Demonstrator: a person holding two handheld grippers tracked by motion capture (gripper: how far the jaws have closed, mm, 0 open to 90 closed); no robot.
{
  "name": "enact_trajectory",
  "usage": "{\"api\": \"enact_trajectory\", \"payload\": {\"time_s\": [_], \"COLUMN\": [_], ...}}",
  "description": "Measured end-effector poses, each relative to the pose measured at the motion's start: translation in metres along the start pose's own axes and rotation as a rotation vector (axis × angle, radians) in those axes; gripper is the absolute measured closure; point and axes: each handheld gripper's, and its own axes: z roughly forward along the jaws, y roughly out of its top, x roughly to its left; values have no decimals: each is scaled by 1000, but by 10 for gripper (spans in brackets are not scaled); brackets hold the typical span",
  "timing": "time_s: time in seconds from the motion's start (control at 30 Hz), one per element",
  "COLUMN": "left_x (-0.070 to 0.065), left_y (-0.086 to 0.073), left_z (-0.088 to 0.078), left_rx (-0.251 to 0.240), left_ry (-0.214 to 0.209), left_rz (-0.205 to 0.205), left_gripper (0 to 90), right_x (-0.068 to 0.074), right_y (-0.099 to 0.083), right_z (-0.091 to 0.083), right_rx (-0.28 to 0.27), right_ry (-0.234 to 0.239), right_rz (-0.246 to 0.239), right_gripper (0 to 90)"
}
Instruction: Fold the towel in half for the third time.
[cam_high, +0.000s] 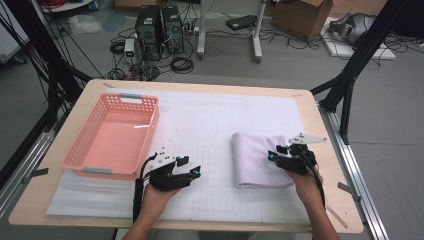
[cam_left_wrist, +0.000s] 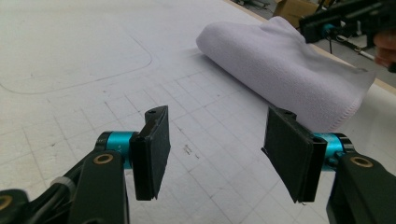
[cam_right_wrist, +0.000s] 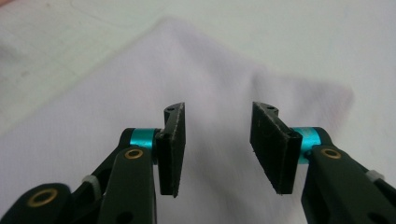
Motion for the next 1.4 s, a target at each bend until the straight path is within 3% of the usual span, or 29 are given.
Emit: {"api": "enact_trajectory", "payload": {"time_s": [0.13, 0.17, 0.23, 0.37, 0.53, 0.6, 0.67, 0.73, 0.83, 0.97, 1.0, 1.1, 1.13, 1.27, 1.33, 1.4], "left_x": [1, 1, 1, 0, -1, 0, 1, 1, 2, 1, 1, 1, 1, 2, 2, 2], "left_y": [-1, -1, -1, -2, -3, -3, -3, -3, -2, -3, -3, -3, -2, -3, -2, -2], "left_z": [1, 1, 1, 1, 3, 3, 3, 2, 2, 2, 2, 2, 2, 0, 0, 0], "left_rx": [5, 6, 6, 9, 13, 15, 15, 14, 13, 13, 12, 11, 11, 4, 1, -4], "left_ry": [-2, -2, -4, -6, -9, -9, -8, -7, -6, -7, -6, -5, -5, -1, 0, 1], "left_rz": [0, -2, 0, 2, 1, 3, 0, -4, -2, -6, -5, -4, -5, -5, -5, -7], "left_gripper": [409, 410, 409, 410, 410, 410, 409, 409, 409, 409, 410, 410, 409, 410, 410, 409], "right_x": [6, 8, 11, 15, 13, 12, 13, 18, 25, 31, 32, 30, 28, 3, -11, -21], "right_y": [28, 34, 42, 53, 58, 57, 56, 58, 62, 64, 64, 63, 64, 61, 56, 49], "right_z": [27, 34, 49, 71, 92, 97, 98, 96, 94, 99, 101, 103, 99, 72, 60, 53], "right_rx": [0, 12, 39, 76, 133, 155, 163, 149, 95, 55, 53, 43, 38, -41, -46, -18], "right_ry": [36, 23, 40, 30, 71, 99, 126, 123, 167, 212, 211, 180, 150, 68, 38, -5], "right_rz": [-21, -40, -52, -70, -67, -77, -80, -121, -144, -121, -123, -81, -80, -24, -2, -22], "right_gripper": [520, 520, 520, 520, 526, 631, 830, 873, 875, 869, 854, 614, 585, 578, 652, 704]}}
